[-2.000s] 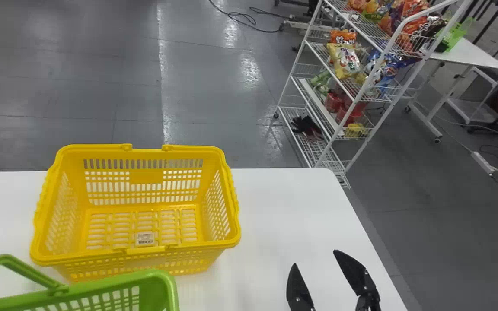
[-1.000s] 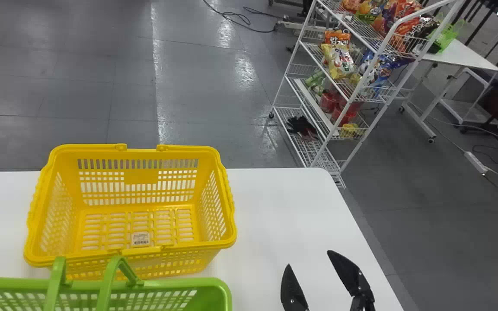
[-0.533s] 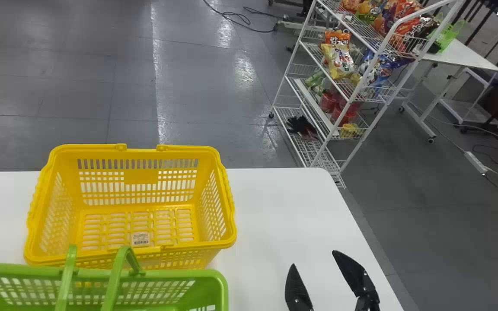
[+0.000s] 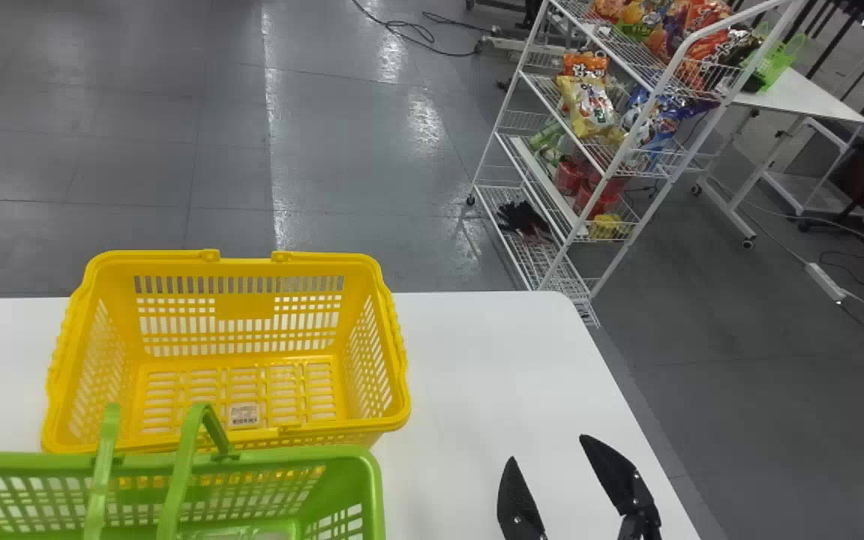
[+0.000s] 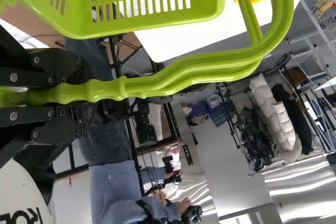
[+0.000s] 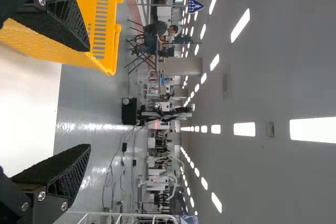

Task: Grasp handle with right gripper to insert into left gripper then lift and swing left to center

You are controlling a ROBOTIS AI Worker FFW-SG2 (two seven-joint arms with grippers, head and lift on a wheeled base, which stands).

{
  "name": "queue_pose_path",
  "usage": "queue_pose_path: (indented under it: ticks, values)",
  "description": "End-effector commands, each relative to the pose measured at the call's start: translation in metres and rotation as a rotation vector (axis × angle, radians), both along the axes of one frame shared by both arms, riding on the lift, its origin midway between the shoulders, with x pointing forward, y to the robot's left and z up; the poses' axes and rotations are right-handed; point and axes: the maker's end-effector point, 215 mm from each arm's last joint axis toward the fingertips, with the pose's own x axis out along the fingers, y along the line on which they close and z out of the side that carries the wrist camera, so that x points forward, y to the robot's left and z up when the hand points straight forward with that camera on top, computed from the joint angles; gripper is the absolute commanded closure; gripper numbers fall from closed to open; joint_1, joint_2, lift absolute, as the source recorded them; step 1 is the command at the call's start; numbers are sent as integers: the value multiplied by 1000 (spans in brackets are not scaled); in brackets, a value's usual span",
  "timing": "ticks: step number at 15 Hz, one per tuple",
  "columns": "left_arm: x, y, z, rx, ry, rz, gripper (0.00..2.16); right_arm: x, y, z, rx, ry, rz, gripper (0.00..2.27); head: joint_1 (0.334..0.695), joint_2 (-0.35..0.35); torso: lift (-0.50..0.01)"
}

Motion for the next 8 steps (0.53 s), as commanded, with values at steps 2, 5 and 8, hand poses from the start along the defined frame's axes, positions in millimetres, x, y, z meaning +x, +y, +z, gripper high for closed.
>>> queue_pose_path:
  ticks: [2, 5, 8]
  values:
    - [-4, -1, 10, -34, 14, -5, 1973, 0, 0, -1, 0, 2, 0, 174, 695, -350, -93]
    - [-5, 0, 12, -36, 18, -7, 1973, 0, -1, -3, 2, 5, -3, 174, 695, -350, -93]
    - [-7, 1, 10, -35, 27, -8, 1973, 3, -1, -6, 3, 8, -4, 174, 695, -350, -93]
